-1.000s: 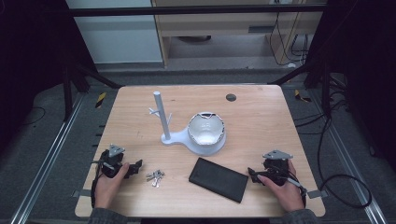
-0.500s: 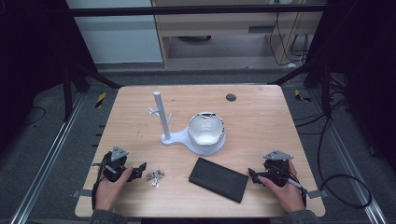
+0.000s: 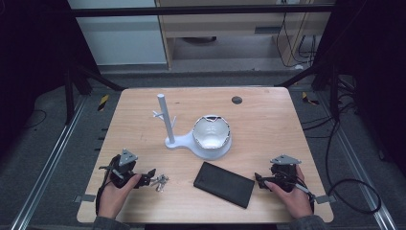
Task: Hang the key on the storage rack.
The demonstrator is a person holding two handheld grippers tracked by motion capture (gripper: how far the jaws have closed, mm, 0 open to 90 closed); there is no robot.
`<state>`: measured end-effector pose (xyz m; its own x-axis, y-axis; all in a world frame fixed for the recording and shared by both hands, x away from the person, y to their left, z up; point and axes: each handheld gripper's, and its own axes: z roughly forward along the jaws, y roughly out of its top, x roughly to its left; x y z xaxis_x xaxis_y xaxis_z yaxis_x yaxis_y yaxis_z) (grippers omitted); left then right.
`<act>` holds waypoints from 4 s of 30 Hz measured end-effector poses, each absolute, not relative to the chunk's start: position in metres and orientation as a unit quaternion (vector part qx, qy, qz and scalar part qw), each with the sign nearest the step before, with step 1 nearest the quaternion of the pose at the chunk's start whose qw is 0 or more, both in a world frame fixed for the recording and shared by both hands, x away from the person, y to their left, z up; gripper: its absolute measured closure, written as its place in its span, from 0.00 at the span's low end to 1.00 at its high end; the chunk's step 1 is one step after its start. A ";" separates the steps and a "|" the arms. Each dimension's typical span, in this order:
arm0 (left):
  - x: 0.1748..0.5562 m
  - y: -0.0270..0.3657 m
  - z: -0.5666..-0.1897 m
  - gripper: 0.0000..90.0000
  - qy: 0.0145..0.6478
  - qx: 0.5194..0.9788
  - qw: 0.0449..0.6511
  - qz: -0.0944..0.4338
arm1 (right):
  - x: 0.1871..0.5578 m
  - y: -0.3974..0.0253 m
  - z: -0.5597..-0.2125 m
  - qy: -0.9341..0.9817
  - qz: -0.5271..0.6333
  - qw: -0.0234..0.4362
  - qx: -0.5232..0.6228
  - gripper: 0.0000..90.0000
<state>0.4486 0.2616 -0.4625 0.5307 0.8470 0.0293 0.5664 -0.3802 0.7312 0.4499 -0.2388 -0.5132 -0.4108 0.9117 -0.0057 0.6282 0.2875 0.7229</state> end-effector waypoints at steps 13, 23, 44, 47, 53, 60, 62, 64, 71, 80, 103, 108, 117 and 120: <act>0.449 0.240 -0.444 0.08 0.393 0.864 0.279 0.145 | 0.448 -0.239 -0.513 0.771 0.329 0.215 0.502 0.00; 0.451 0.219 -0.442 0.18 0.341 0.902 0.234 0.120 | 0.447 -0.239 -0.513 0.770 0.328 0.216 0.502 0.00; 0.462 0.207 -0.458 0.47 0.315 0.926 0.187 0.090 | 0.447 -0.238 -0.513 0.770 0.328 0.217 0.502 0.01; 0.461 0.207 -0.459 0.47 0.314 0.927 0.185 0.089 | 0.447 -0.238 -0.513 0.770 0.329 0.217 0.502 0.01; 0.462 0.210 -0.463 0.47 0.323 0.924 0.182 0.092 | 0.446 -0.238 -0.513 0.770 0.328 0.217 0.502 0.01; 0.465 0.210 -0.467 0.57 0.326 0.924 0.184 0.084 | 0.446 -0.238 -0.513 0.770 0.328 0.217 0.503 0.01; 0.465 0.210 -0.468 0.60 0.327 0.924 0.182 0.081 | 0.446 -0.238 -0.513 0.769 0.329 0.213 0.505 0.01; 0.465 0.210 -0.469 0.64 0.326 0.925 0.181 0.076 | 0.446 -0.238 -0.513 0.769 0.329 0.213 0.504 0.01; 0.463 0.205 -0.468 0.74 0.321 0.929 0.165 0.082 | 0.445 -0.238 -0.513 0.771 0.328 0.217 0.501 0.01; 0.457 0.203 -0.465 0.61 0.325 0.925 0.168 0.103 | 0.445 -0.237 -0.513 0.771 0.328 0.216 0.500 0.01; 0.453 0.204 -0.464 0.92 0.325 0.928 0.147 0.106 | 0.444 -0.237 -0.513 0.773 0.328 0.217 0.497 0.01; 0.452 0.204 -0.464 0.84 0.324 0.927 0.151 0.114 | 0.443 -0.236 -0.513 0.774 0.329 0.215 0.497 0.01; 0.457 0.204 -0.466 0.67 0.336 0.922 0.170 0.092 | 0.443 -0.236 -0.513 0.774 0.329 0.215 0.497 0.01; 0.458 0.203 -0.466 0.67 0.344 0.919 0.174 0.082 | 0.443 -0.236 -0.513 0.774 0.329 0.215 0.497 0.01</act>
